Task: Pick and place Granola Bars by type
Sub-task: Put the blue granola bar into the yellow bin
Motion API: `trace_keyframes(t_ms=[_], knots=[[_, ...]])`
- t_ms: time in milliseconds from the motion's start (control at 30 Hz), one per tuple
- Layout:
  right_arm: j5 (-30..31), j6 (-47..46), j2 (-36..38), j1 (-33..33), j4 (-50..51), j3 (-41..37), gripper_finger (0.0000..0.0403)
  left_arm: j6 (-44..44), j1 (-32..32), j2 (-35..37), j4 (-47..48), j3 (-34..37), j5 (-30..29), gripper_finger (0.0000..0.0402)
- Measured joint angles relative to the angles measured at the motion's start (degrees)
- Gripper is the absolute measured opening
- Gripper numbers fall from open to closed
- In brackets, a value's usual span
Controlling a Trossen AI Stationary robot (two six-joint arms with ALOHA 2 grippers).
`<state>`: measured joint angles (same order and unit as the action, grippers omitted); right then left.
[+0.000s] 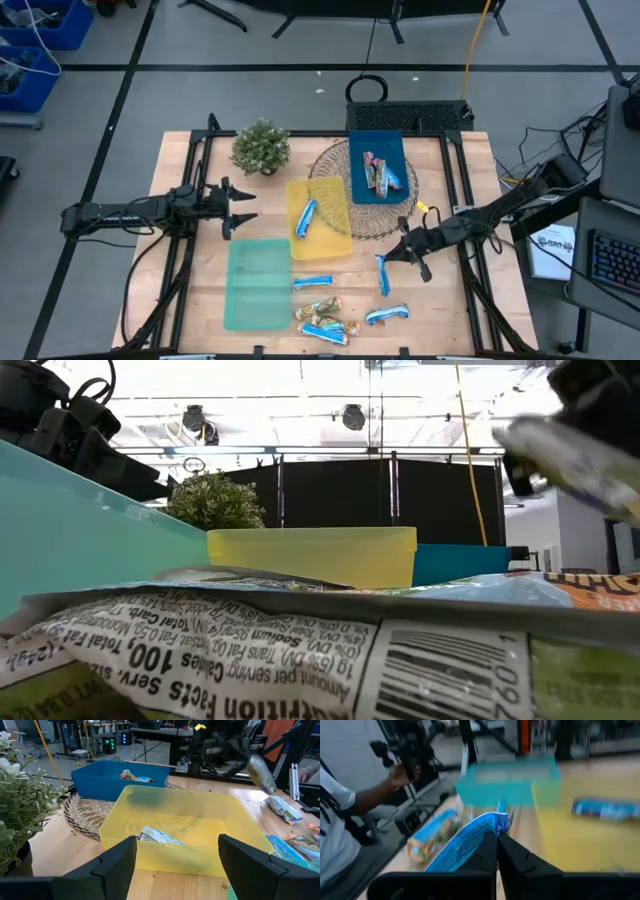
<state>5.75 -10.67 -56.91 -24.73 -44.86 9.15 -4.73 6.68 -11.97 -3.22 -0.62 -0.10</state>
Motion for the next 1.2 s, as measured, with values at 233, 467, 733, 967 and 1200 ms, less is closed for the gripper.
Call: trace_keyframes(t_ms=[233,467,733,967,1200], knots=[[-0.73,12.95,1.76,1.86,-10.58,0.02,0.0000,0.00,0.00,0.00,-0.11,0.00,0.00,0.0278],[-10.36,15.92,1.36,9.50,-17.73,0.20,0.0000,0.40,0.00,0.00,-1.04,0.01,-0.01,0.0278],[-18.56,16.15,-8.25,16.69,-17.49,8.09,0.0000,1.59,0.00,-0.01,-4.53,0.04,-0.02,0.0278],[-23.76,17.53,-17.93,22.10,-17.87,14.60,0.0000,-2.33,-0.02,-0.02,-8.11,0.04,-0.02,0.0278],[-27.11,18.68,-23.03,25.99,-23.20,17.34,0.0000,-3.37,0.05,-0.02,-14.27,0.04,-3.23,0.0278]])
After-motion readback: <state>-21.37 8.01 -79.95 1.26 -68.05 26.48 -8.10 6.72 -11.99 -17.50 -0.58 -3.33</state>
